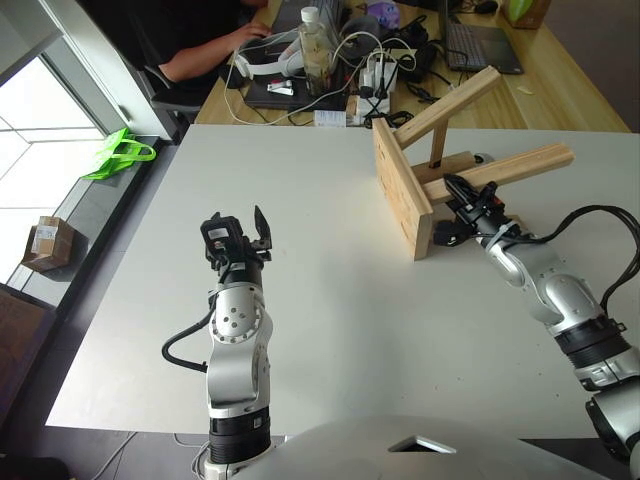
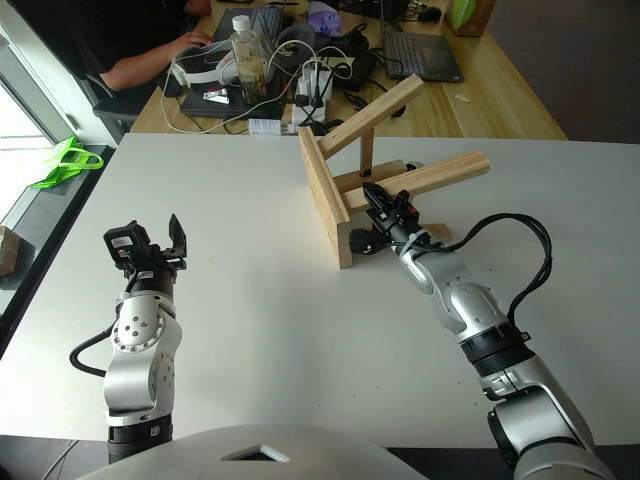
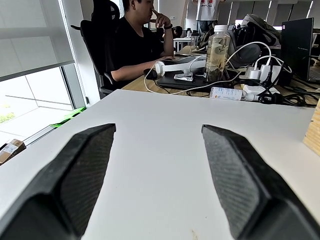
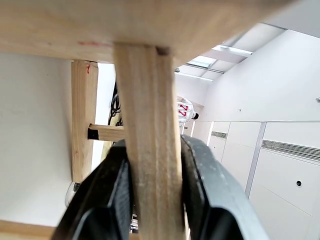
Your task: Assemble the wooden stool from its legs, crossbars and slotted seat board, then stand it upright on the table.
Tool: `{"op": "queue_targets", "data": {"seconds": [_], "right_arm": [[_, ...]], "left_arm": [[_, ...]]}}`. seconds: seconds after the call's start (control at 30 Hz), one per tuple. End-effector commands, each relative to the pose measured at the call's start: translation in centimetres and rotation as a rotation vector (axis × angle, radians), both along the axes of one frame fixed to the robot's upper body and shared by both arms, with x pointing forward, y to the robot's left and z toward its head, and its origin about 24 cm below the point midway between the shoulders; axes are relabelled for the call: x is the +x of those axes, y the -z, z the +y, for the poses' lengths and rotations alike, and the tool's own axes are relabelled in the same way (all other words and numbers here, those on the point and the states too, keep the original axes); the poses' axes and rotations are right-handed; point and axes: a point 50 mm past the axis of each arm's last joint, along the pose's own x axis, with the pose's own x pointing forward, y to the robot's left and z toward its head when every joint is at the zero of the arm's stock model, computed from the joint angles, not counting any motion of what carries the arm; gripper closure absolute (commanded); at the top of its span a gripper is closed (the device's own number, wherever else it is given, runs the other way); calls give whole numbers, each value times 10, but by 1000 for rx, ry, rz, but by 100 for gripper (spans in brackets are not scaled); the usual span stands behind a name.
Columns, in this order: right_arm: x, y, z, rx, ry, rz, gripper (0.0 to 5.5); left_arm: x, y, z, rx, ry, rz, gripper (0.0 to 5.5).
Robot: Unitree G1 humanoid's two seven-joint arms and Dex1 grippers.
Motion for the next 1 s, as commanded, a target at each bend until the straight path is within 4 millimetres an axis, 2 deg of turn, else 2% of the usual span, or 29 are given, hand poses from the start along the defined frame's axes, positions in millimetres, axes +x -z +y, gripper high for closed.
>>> {"op": "queue_targets", "data": {"seconds": [0.03,0.3,0.47,0.63,0.7,0.77,0.9,0.93,1.0], "right_arm": [[2,-4,-1,41,15,-1,436],[4,-13,3,12,-12,-61,436],[8,-35,8,169,-20,-91,437],[3,-47,19,487,-55,30,438],[0,-49,25,672,-66,129,438],[-1,-47,26,821,-47,225,438],[0,-29,19,1238,104,443,438],[-1,-27,18,1317,122,474,406],[-4,-25,19,1450,116,530,383]], "left_arm": [[1,-2,-2,9,14,-2,228],[2,-2,-2,11,19,-2,228],[1,-2,-2,11,17,-4,228],[1,-3,-2,11,15,-5,228],[1,-3,-2,12,16,-5,228],[1,-3,-2,13,17,-5,228],[2,-4,0,18,13,-11,228],[2,-5,1,19,11,-13,228],[2,-5,2,21,9,-15,228]]}}
